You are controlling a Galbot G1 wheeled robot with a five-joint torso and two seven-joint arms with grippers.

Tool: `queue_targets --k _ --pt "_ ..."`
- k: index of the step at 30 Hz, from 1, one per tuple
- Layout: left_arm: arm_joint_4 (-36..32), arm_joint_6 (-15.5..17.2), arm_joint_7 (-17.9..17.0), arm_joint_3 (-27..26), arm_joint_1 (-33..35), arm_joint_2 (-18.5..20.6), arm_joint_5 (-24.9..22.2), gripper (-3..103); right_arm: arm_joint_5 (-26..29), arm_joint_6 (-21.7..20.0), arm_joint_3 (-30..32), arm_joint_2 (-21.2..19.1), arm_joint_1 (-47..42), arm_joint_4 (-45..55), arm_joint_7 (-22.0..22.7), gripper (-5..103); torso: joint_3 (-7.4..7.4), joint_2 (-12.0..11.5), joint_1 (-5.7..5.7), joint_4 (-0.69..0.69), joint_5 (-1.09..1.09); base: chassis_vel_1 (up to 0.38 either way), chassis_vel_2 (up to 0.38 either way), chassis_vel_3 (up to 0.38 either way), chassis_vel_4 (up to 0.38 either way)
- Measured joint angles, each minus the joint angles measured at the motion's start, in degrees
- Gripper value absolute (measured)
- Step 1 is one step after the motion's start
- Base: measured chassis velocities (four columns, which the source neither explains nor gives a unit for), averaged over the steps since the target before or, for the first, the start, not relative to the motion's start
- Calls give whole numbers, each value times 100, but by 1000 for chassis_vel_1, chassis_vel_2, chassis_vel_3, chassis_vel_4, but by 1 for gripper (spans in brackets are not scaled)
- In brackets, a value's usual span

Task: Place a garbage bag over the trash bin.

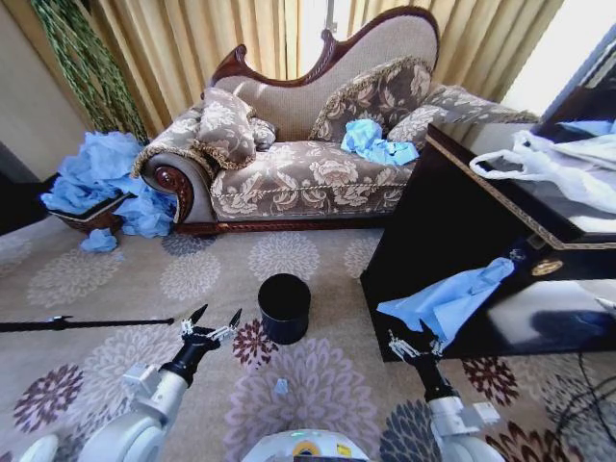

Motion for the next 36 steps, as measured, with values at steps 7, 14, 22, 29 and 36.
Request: queue_targets --k 7,14,22,29,36 --pt "-61 166 -85 54 -18 6 -292 100 -96 9 -56 63 -14 34 16 100 0 0 0 0 0 0 0 0 0" --pt "-133 323 -76 122 -49 17 -652 100 -121 6 -93 91 -17 44 29 100 0 0 0 0 0 0 0 0 0" --pt "-135 448 13 204 -136 27 -988 100 -180 -18 -120 101 -16 69 78 100 0 0 0 0 0 0 0 0 0" --pt "21 414 200 446 -414 197 -1583 100 -210 -24 -151 76 -16 61 111 100 0 0 0 0 -1 0 0 0 0" --pt "-5 777 -139 1288 -1097 658 -3080 100 -333 -57 -316 54 101 -57 159 100 0 0 0 -2 0 0 0 0 0"
